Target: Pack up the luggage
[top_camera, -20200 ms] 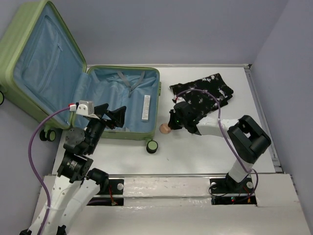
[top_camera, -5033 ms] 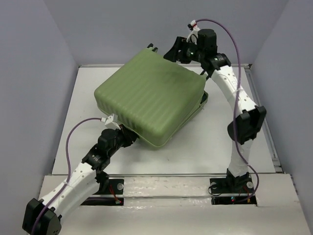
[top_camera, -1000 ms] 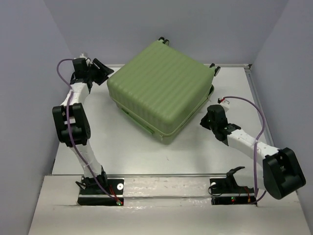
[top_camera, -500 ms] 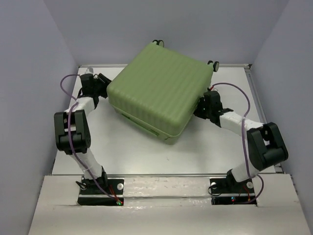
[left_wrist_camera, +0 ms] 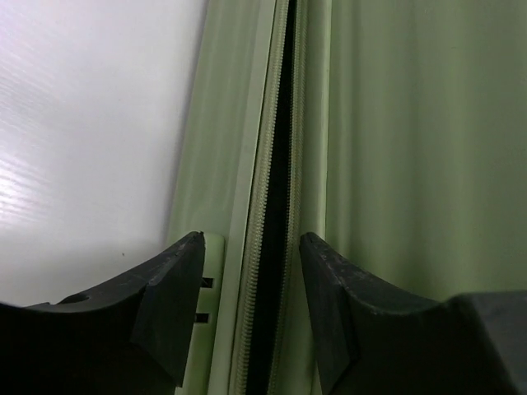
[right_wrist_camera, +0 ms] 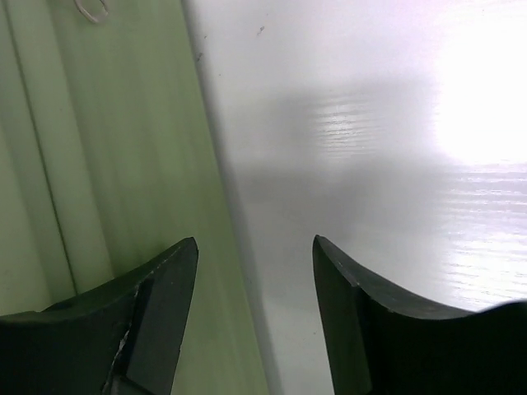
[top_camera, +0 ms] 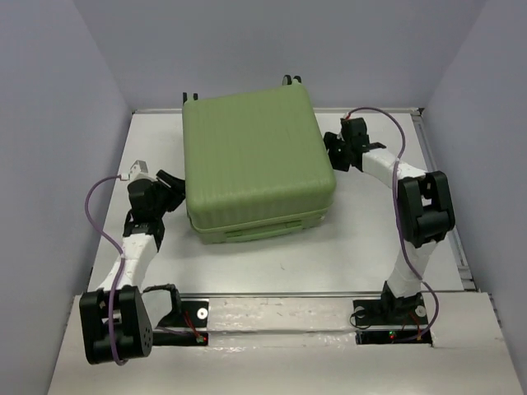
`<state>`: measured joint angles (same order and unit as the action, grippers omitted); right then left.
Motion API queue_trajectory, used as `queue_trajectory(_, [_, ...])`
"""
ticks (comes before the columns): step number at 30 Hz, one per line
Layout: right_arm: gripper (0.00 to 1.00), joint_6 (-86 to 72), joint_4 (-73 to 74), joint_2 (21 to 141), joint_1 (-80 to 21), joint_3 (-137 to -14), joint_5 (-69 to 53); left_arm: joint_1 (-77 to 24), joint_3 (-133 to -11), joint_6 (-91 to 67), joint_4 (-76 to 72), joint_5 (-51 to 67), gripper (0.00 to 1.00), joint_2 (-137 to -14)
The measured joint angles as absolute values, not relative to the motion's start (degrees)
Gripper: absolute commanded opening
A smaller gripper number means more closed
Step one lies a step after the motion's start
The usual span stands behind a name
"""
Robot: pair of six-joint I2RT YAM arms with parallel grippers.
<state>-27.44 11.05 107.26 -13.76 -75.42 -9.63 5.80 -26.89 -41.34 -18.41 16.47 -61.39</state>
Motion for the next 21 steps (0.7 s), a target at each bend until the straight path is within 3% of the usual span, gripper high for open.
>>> queue_trajectory(3, [0.62, -25.5, 16.1, 108.7, -13.3, -80.0, -9.4, 5.3, -28.6, -39.5, -13.0, 15.0, 0.67, -59.4])
queue_trajectory(7, [0.42, -25.4, 19.5, 106.5, -11.2, -80.5, -11.4, 4.8, -35.0, -36.9, -4.7, 14.2, 0.73, -59.3])
queue_trajectory(12, [0.37, -26.3, 20.2, 93.1, -7.5, -80.5, -17.5, 5.6, -43.7, -34.6, -3.3, 16.6, 0.91, -57.5])
queue_trajectory(13, [0.30, -25.7, 20.1, 89.7, -7.0, -80.5, -17.6, 5.7, -44.3, -34.3, -3.6, 17.7, 0.93, -56.4])
queue_trajectory(15, [0.15, -24.6, 19.5, 83.4, -6.7, -79.5, -17.8, 6.1, -44.3, -33.8, -3.5, 18.8, 0.92, -54.5])
queue_trajectory(17, [0.07, -23.4, 18.7, 76.9, -6.7, -76.5, -18.9, 6.5, -43.3, -33.2, -3.5, 19.7, 0.87, -52.6])
queue_trajectory(18, [0.07, -23.1, 18.4, 73.8, -6.7, -74.1, -19.9, 6.7, -42.5, -33.0, -3.5, 20.0, 0.84, -51.7])
queue_trajectory(19, [0.07, -22.5, 17.6, 68.3, -7.1, -69.5, -21.1, 6.9, -40.9, -32.7, -3.5, 20.4, 0.76, -50.4])
queue_trajectory(21, [0.07, -22.2, 17.8, 61.6, -8.1, -63.3, -22.0, 7.1, -37.3, -32.4, -3.6, 21.1, 0.72, -47.9])
